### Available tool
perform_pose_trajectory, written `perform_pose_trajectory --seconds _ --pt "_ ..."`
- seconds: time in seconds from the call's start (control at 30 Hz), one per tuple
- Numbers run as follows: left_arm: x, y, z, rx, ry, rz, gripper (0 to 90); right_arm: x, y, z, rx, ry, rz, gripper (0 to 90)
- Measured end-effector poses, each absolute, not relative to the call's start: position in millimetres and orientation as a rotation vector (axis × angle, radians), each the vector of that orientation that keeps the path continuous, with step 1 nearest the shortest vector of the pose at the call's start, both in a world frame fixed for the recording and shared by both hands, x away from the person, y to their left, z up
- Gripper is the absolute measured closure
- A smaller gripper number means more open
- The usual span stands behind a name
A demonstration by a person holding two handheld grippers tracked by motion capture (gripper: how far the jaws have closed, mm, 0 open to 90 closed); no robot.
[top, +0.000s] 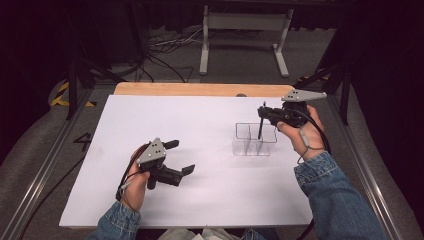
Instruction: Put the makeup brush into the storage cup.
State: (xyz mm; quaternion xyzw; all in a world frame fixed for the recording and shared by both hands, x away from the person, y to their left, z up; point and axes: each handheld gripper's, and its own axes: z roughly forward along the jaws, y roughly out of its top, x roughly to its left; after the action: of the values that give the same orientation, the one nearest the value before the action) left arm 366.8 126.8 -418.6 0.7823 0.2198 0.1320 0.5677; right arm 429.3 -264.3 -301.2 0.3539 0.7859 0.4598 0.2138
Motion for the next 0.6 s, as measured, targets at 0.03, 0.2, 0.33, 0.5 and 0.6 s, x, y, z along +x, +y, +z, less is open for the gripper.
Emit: perform_pose_trajectory --seconds 0.03,0.2,0.33,0.5,0.6 --pt "366.6 126.6 -418.6 1.836 0.518 0.310 2.5 430.0 -264.7 -301.8 0.982 2.184 1.274 84.5" --pt "366.6 127.2 -418.4 1.837 0.522 0.315 2.3 431.9 -264.9 -305.2 1.003 2.189 1.266 84.5" --pt "366.6 127.2 -418.5 1.831 0.526 0.313 2.2 433.4 -264.4 -307.8 1.008 2.197 1.254 84.5" --pt "366.3 127.4 -418.4 1.828 0.526 0.314 2.2 435.6 -266.8 -310.8 1.017 2.197 1.250 84.5" --pt "366.6 127.9 -418.3 1.829 0.527 0.316 2.2 436.3 -267.2 -313.7 1.026 2.199 1.251 84.5"
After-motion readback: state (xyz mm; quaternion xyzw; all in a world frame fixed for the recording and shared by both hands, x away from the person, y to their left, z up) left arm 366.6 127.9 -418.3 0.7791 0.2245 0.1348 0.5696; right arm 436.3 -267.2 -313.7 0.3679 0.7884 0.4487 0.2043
